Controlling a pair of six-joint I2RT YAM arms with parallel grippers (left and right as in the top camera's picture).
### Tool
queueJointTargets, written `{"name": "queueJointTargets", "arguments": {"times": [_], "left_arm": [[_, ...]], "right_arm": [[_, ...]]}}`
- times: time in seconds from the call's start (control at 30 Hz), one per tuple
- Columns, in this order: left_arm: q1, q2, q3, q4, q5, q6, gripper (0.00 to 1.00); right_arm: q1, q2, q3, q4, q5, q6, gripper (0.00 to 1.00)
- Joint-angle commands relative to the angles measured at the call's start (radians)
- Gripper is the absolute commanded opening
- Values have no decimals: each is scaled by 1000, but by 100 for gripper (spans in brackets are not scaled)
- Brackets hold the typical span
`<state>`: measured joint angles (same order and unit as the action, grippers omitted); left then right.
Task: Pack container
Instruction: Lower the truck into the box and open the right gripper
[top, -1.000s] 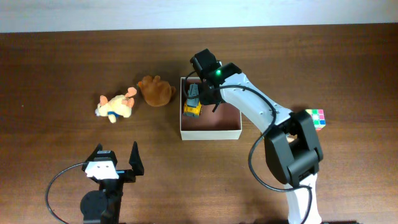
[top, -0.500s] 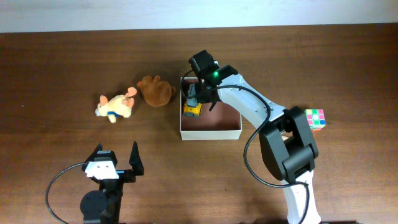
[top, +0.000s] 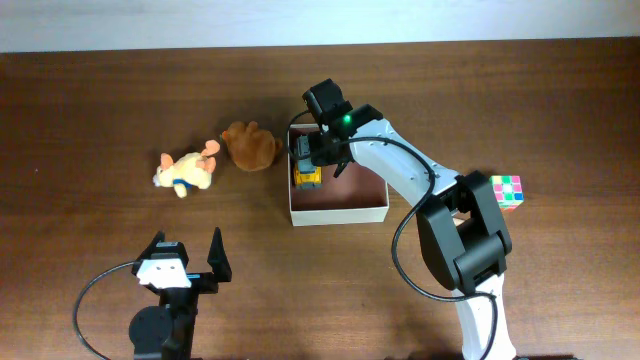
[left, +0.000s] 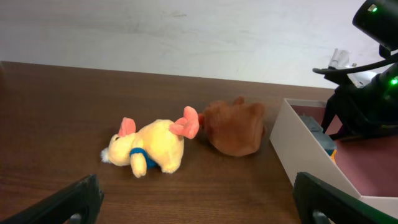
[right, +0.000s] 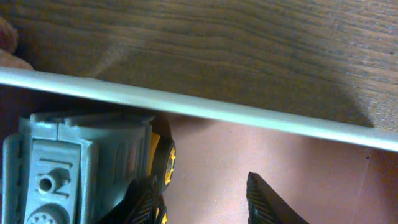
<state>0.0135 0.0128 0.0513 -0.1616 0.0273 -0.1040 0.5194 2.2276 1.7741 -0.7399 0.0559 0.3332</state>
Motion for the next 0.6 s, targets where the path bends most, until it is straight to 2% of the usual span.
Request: {"name": "queueJointTargets", "arguments": {"times": [0.0, 0.07, 0.17, 0.33, 0.57], "left_arm": [[5, -8, -5, 1, 11, 16, 100], [5, -8, -5, 1, 11, 16, 100], [5, -8, -5, 1, 11, 16, 99], [5, -8, -5, 1, 11, 16, 100], [5, -8, -5, 1, 11, 16, 99]], "right_arm": [[-5, 5, -9, -13, -18, -18, 42], [-5, 5, -9, -35, -18, -10, 43], [-9, 5, -9, -88, -19, 20, 49], [-18, 5, -9, -163, -28, 35, 49], [-16, 5, -9, -173, -110, 34, 48]]}}
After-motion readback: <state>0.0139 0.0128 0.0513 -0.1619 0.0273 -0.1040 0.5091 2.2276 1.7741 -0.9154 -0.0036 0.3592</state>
